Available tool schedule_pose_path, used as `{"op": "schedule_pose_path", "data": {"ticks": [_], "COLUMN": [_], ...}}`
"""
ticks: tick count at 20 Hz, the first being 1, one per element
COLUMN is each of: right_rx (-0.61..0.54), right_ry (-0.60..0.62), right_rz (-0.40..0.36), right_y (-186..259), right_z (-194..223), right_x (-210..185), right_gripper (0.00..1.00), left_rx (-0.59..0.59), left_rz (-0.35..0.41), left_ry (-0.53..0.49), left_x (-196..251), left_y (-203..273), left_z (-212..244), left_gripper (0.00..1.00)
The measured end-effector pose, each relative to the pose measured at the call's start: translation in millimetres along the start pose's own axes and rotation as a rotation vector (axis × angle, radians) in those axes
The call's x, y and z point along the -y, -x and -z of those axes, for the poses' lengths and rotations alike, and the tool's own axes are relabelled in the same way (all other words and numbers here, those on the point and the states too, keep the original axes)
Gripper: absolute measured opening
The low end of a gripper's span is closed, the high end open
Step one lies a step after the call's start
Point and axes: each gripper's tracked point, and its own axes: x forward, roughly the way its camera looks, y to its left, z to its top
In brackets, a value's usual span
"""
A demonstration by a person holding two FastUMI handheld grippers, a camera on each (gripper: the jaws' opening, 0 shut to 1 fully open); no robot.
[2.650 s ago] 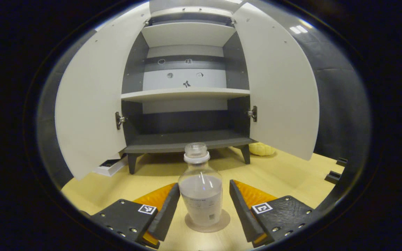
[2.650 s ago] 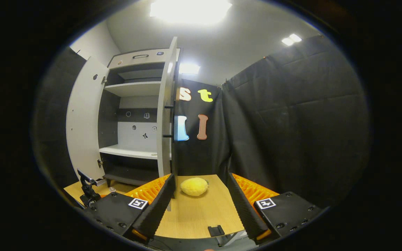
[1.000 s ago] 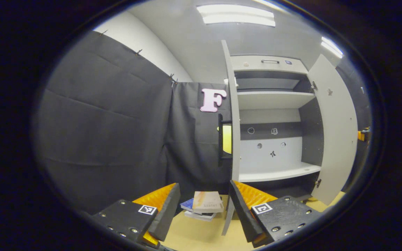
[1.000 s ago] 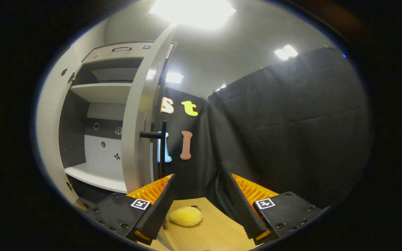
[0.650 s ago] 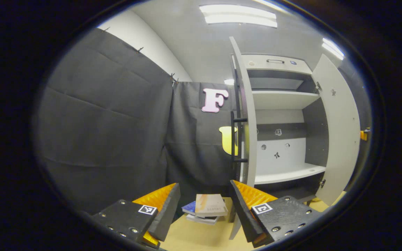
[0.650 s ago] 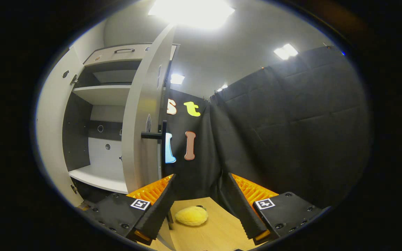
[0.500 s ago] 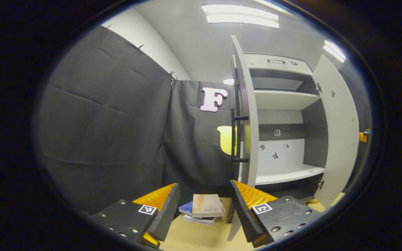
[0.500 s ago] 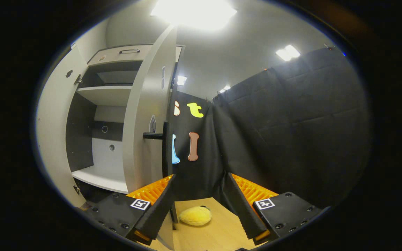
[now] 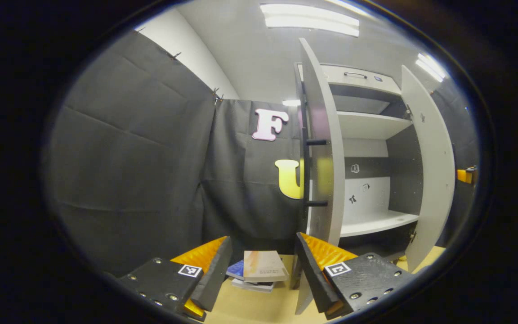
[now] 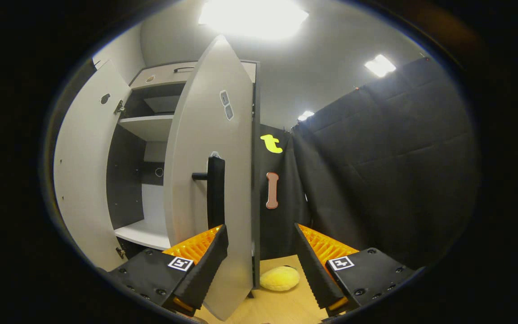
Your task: Grasp the bottle in the cabinet with the left hand and place it on the coaster, then close the right door with the right hand and the left door with the left hand.
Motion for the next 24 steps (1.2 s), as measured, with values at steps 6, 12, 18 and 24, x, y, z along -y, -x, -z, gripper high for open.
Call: {"op": "schedule_pose_path", "data": {"ticks": [6,12,18,24], "right_rx": [-0.008,-0.015,-0.023,-0.035], "right_ry": [0.019,0.031,0.017,0.083], "right_rz": [-0.075,-0.12,-0.142,-0.155], "right_y": [-13.6,-18.3,-4.6,27.2], "right_z": [4.8,5.7,5.2,16.3], "right_x": [-46.2,-56.5,-57.5,-34.0], "right_gripper": [0.9,0.9,0.93,0.93], "left_rx": [-0.011,-0.014,-0.014,0.02], "left_rz": [-0.008,-0.002,0.017,0.037], "left_ry": [0.006,0.0,-0.028,-0.051], "left_x": [-21.2,-30.6,-28.3,-12.2], "left_y": [-7.8,-7.5,-21.3,-54.0], "left_z": [4.1,7.5,-5.7,-39.7], "left_gripper": [0.83,0.83,0.83,0.9]}}
